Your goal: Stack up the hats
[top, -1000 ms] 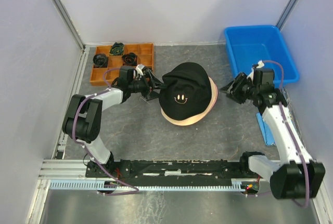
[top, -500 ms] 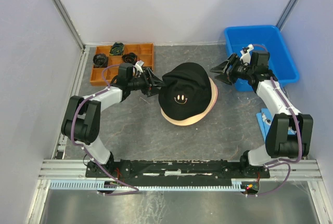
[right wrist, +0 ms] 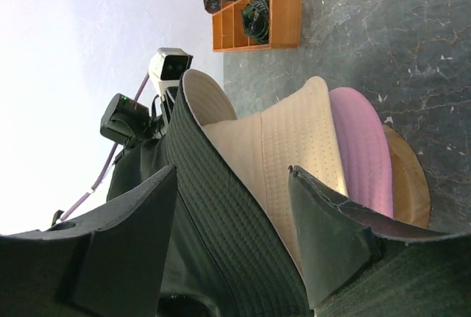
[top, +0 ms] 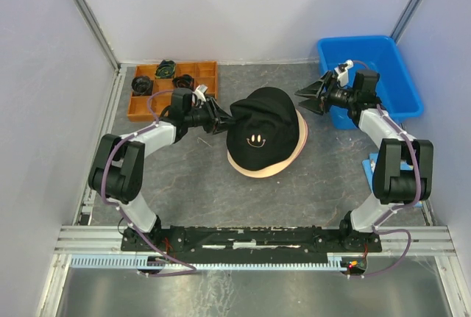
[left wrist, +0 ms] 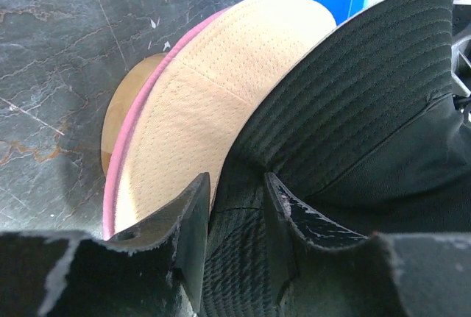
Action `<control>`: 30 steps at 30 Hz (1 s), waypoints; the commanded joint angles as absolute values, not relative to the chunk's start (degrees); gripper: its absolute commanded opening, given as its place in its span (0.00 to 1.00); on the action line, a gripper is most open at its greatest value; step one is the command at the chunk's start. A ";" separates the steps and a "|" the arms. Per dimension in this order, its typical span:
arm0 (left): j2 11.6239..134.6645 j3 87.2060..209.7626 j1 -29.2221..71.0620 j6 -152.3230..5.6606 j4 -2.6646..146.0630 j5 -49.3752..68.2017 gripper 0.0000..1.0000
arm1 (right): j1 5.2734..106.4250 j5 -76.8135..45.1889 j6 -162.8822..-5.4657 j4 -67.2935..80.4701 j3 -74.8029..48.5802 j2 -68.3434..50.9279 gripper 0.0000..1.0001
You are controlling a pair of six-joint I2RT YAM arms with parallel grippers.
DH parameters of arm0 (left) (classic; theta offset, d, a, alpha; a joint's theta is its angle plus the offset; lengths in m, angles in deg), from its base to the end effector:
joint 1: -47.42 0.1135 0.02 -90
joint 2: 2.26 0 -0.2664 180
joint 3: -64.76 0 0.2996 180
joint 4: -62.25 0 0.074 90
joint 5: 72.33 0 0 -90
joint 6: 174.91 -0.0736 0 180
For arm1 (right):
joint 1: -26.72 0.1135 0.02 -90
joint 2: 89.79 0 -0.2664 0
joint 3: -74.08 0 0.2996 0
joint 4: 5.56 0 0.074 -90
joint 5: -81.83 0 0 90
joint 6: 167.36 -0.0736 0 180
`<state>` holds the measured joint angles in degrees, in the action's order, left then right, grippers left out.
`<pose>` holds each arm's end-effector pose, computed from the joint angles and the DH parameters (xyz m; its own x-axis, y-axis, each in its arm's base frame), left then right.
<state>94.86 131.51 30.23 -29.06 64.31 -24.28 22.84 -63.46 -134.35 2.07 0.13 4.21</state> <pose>0.3869 -0.1712 0.1573 -0.9156 -0.3610 -0.1771 0.0020 0.4364 -0.8997 0.4258 0.0318 0.2227 -0.8292 0.5348 -0.1622 0.0140 0.3100 0.9506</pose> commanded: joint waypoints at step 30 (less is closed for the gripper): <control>97.51 135.78 29.23 -27.28 61.94 -24.80 0.40 | 25.04 -66.04 -126.45 8.15 7.27 -2.73 0.00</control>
<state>97.50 133.59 29.66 -28.53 64.22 -24.19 25.05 -66.17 -127.75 7.38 8.02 -1.67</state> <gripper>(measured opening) 0.392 0.082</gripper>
